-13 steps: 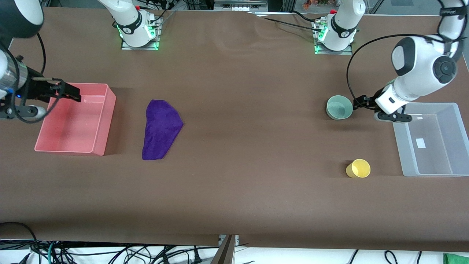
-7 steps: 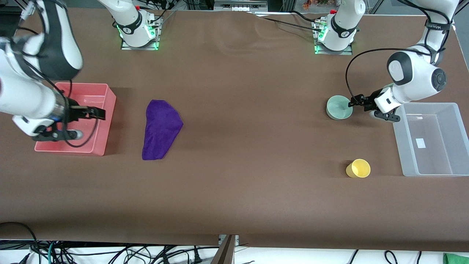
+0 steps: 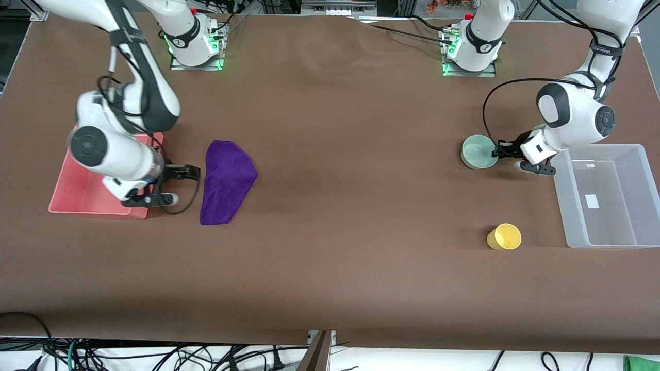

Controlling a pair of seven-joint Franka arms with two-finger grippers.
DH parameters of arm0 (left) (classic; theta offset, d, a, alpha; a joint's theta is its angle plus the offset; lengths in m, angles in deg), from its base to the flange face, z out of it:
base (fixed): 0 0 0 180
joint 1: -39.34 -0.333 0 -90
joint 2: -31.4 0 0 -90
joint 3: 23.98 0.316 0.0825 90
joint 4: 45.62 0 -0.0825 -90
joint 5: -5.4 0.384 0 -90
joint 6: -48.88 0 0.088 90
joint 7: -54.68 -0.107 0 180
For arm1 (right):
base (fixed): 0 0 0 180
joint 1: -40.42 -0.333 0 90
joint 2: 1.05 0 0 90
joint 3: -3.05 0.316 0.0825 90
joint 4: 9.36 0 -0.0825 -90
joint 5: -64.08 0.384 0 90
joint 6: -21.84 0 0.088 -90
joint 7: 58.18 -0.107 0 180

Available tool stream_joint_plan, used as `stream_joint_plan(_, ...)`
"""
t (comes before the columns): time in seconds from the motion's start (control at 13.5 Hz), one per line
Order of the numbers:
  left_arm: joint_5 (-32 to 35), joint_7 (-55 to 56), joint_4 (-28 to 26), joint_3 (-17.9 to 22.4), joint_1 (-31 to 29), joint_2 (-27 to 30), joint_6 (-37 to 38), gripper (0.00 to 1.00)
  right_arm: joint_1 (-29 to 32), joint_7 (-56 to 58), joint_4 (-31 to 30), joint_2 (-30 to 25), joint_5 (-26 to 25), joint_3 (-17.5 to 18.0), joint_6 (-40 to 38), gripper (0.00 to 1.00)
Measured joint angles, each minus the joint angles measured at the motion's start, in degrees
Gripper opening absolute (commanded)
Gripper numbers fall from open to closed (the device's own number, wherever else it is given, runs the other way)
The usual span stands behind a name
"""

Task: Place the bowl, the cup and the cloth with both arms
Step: 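Grasp the bowl rim with the left gripper while the right gripper grasps the cloth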

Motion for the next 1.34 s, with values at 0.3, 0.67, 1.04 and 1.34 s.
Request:
stream_joint_plan(0.3,-0.05,0.07,0.62,0.0,-0.01,-0.02,0.34,0.0,-1.65,-2.03,-4.63,2.86,0.0,-0.02,8.8,0.99)
stream_joint_plan(0.67,0.92,0.81,13.29,1.07,-2.17,2.18,20.73,0.0,-3.39,-7.77,-11.51,4.87,0.0,0.08,21.12,1.0)
stream_joint_plan(1.04,15.76,-2.22,42.83,2.0,-12.08,-0.69,43.0,0.0,-5.73,-12.01,-11.67,7.27,0.0,0.11,24.52,0.71)
stream_joint_plan(1.34,17.33,-11.38,60.87,2.1,-17.55,-14.06,43.86,0.0,-5.82,-12.12,-11.67,7.92,0.0,0.11,25.31,0.02)
